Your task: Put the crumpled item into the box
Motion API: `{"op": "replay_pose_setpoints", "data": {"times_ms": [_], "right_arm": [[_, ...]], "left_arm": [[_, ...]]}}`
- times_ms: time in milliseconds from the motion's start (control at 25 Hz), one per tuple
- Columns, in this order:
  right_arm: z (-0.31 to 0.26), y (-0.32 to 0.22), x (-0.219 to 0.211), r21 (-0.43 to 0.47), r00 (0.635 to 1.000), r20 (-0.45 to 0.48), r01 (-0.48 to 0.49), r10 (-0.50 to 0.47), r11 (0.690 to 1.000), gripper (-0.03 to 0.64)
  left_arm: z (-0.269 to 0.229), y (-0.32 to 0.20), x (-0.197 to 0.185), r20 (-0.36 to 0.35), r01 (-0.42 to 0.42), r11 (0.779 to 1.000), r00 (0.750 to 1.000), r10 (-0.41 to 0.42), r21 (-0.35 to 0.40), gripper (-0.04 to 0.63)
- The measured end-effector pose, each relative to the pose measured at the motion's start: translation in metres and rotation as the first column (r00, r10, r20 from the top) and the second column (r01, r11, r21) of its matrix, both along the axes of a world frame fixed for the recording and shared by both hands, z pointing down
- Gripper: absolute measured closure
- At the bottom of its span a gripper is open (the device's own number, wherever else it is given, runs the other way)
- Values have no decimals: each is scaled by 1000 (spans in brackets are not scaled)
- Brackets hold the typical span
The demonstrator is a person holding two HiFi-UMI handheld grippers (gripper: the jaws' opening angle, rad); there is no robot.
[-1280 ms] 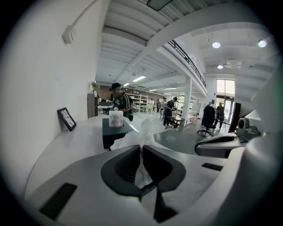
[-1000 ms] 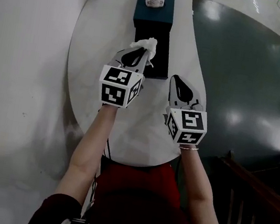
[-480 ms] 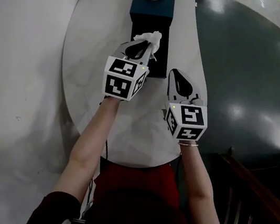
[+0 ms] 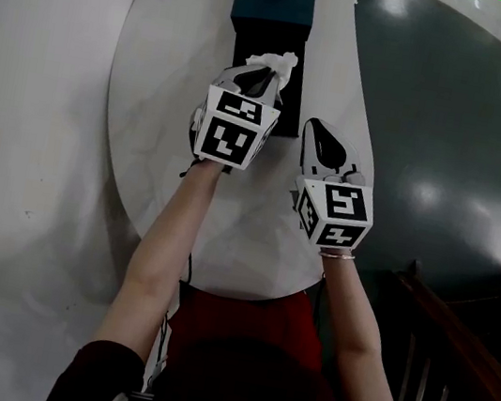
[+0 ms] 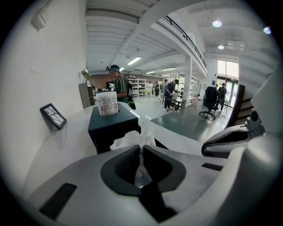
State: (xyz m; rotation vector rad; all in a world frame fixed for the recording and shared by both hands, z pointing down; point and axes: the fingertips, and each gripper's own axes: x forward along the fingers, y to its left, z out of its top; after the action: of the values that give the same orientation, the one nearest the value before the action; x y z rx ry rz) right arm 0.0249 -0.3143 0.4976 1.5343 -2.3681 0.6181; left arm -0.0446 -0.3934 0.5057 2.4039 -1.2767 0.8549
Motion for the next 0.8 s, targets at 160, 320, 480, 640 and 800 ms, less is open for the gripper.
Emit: {"op": "replay_pose_setpoints", "data": {"times_ms": [160, 320, 480, 640, 800], "right_arm": [[0, 0, 2, -4, 1000, 4, -4, 4, 1000, 601], [1, 2, 6, -9, 1000, 5, -12, 12, 1000, 601], [4, 4, 8, -19, 1000, 7, -17, 17, 1000, 601], [5, 4, 8, -17, 1000, 11, -18, 18, 1000, 601], [2, 6, 7, -13, 1000, 15, -16, 16, 1000, 601]], "left_arm": [[2, 1, 2, 31, -9, 1000, 999, 9, -8, 554], [3, 1, 3, 38, -4, 1000, 999, 4, -12, 554], [4, 1, 3, 31, -2, 1000, 1000, 3, -16, 552], [4, 0, 3, 32, -3, 1000, 999, 4, -15, 553], [2, 0, 1, 7, 7, 1000, 1000, -7, -16, 553]]}}
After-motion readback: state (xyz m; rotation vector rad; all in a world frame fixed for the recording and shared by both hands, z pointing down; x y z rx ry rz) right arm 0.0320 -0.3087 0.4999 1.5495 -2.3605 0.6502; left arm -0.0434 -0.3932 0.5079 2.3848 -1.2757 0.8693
